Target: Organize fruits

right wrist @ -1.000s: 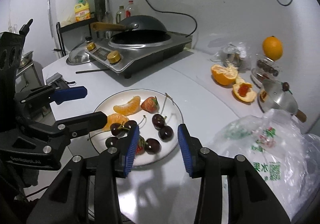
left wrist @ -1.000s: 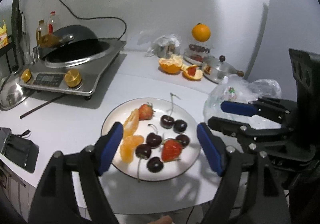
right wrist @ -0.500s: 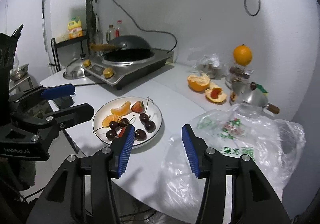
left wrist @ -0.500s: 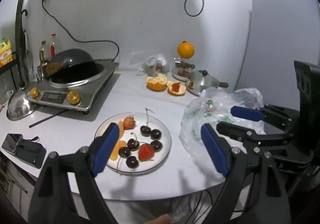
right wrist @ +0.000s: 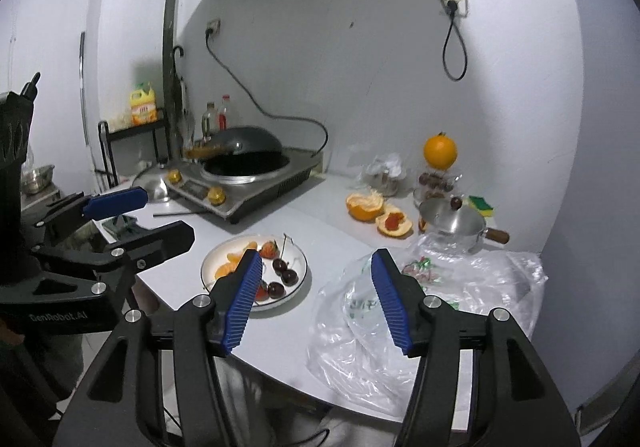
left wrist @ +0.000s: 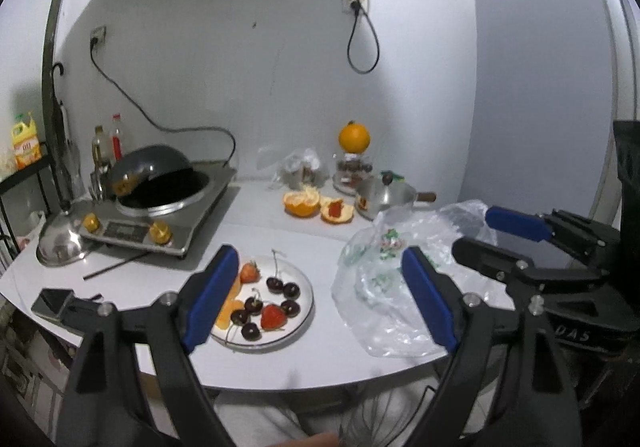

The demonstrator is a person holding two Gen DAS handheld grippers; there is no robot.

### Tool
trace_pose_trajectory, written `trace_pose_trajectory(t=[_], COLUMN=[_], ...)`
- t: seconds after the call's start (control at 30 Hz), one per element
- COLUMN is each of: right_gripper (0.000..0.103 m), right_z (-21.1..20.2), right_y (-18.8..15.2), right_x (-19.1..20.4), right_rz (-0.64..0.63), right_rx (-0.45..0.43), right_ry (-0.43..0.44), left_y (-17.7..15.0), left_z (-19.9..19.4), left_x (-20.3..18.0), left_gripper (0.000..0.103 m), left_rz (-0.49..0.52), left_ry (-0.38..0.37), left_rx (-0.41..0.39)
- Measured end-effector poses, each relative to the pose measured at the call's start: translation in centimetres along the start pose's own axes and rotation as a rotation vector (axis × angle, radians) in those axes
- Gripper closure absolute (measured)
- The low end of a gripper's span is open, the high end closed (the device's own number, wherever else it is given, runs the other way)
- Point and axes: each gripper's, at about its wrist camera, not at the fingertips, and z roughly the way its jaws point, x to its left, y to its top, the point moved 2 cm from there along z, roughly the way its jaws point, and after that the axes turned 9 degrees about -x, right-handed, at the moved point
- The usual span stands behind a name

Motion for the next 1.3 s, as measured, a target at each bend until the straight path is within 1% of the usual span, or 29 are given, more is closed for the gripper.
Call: trace_pose_trajectory(t=[0.07, 0.13, 0.17, 0.37, 0.47, 0.63, 0.83, 1.3], right_gripper=[0.042, 0.041, 0.039, 0.037, 0.031, 0.031, 0.031, 0.031], right_z=[-1.1, -2.3, -2.9, -6.6, -7.9, -9.9, -10.9, -10.6], right_y=[0.6, 1.2, 1.5, 3.3, 4.0, 4.7, 4.8, 4.7], right_x=[0.1, 0.3, 0.4, 0.2, 0.0, 0.2, 0.6, 0.7], right_rz=[0.0, 0.001, 0.001, 0.027, 0.02, 0.009, -0.014, -0.017], right_rx=[-0.022, -0.047, -0.058, -0.123, -0.143, -0.18, -0.201, -0.199], right_ry=[-0.012, -0.027, -0.034, -0.078, -0.107, -0.13, -0.146, -0.138], left_y=[0.7, 1.3, 1.5, 3.2, 4.1, 5.2, 5.5, 5.3], left_z=[-1.0, -2.0, -2.3, -4.8, -5.8, -7.4, -8.7, -8.7], left_x=[-0.6, -1.3, -1.5, -2.5, -2.5, -2.7, -2.7, -2.7], left_gripper=[0.018, 0.018, 0.018, 0.018, 0.018, 0.018, 0.018, 0.018], left_rz=[0.016, 0.055, 0.064, 0.058, 0.041, 0.027, 0.029, 0.027], left_ry=[0.013, 0.06, 0.069, 0.05, 0.043, 0.046, 0.055, 0.061], left_rx=[-0.025, -0.05, -0.056, -0.094, -0.115, -0.152, -0.171, -0.165])
